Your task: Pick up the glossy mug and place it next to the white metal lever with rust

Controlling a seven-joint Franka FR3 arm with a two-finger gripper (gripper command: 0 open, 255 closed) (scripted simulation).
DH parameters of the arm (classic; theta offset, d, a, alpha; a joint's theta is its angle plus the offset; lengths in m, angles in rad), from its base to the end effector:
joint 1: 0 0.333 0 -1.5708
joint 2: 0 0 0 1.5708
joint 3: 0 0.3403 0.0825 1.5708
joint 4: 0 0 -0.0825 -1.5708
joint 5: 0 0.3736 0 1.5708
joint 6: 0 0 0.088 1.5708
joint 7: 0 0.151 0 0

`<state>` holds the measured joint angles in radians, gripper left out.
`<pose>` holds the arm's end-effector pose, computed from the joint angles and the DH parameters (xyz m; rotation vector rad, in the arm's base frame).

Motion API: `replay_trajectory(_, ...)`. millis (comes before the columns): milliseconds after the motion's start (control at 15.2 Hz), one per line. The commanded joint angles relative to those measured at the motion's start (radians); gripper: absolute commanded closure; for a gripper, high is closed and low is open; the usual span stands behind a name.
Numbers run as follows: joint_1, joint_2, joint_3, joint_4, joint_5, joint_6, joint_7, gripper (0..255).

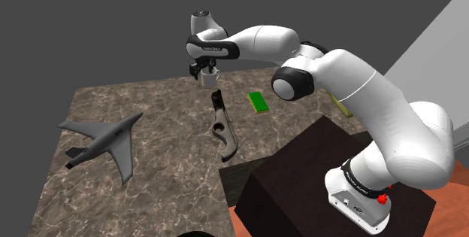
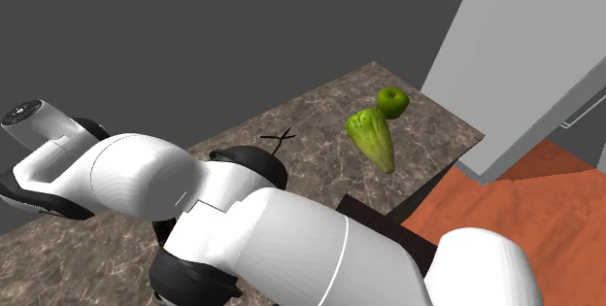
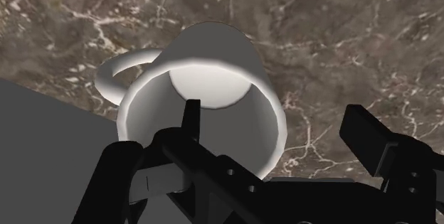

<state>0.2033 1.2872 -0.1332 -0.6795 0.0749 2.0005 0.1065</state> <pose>0.8116 0.1179 0.1360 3.0869 0.0490 0.0706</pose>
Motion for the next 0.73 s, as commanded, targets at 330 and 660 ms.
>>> replay_trajectory(330, 0.012, -0.121, -0.004, -0.094, -0.002, -0.027, -0.002, 0)
replay_trajectory(660, 0.012, -0.121, -0.004, -0.094, -0.002, -0.027, -0.002, 0)
